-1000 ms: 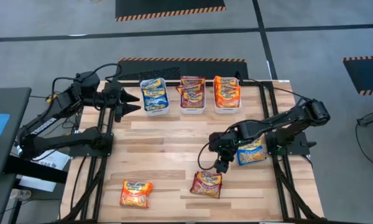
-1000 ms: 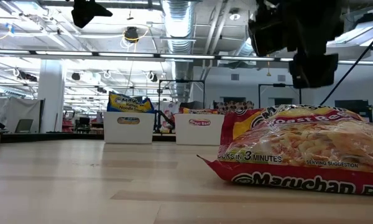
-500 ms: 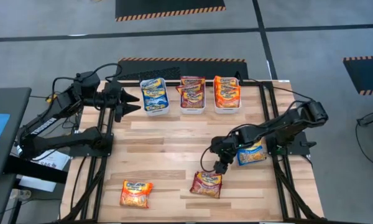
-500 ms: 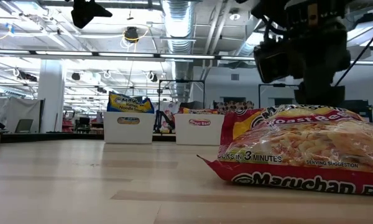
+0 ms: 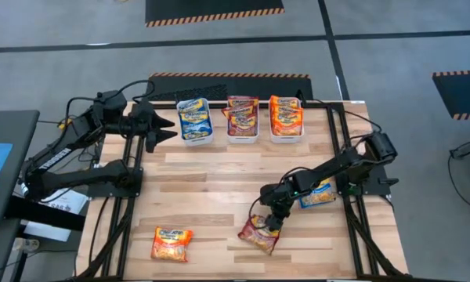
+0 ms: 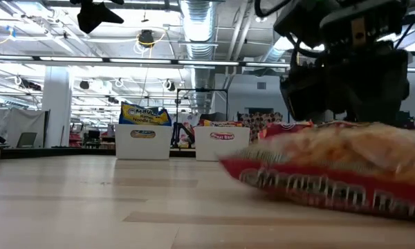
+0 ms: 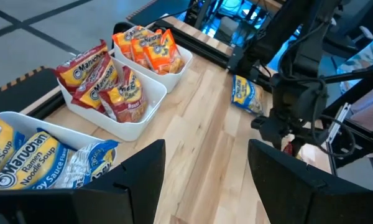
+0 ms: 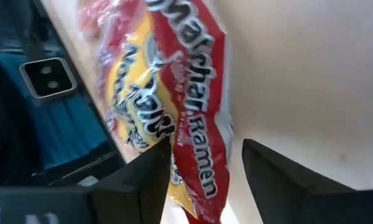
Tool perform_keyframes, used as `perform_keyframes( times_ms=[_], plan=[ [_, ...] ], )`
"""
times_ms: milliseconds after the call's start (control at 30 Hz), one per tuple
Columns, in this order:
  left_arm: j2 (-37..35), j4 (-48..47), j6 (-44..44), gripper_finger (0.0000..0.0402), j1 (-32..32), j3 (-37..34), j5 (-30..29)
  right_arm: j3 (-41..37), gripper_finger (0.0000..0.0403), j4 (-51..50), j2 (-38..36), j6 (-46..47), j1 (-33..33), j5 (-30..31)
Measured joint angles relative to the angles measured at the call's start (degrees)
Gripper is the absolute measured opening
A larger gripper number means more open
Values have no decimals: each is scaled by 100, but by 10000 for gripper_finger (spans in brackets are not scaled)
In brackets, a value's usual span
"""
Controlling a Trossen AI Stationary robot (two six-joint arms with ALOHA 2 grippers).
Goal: Sort Maruchan noodles
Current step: Put the red noodle pack into the middle white bin
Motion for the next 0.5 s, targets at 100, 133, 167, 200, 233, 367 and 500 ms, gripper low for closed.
perform_keyframes(
  times_ms=[100,133,167,200,233,367,500],
  plan=[
    [2,0,0,215,2,0,-8,4,194,219,-9,52,-5,-16],
    [0,0,4,215,2,0,-8,2,179,225,-33,90,-7,-17],
    [0,-3,23,215,2,0,-10,-2,162,249,-54,169,-7,-20],
    [0,-13,38,215,0,0,-13,0,143,324,-63,224,-7,-26],
    [0,-21,42,215,1,0,-13,6,122,361,-64,282,-7,-29],
    [0,-103,44,215,2,0,-16,4,31,356,-64,525,-9,-29],
    [0,-103,45,215,2,0,-15,4,14,386,-64,683,-9,-10]
  ],
)
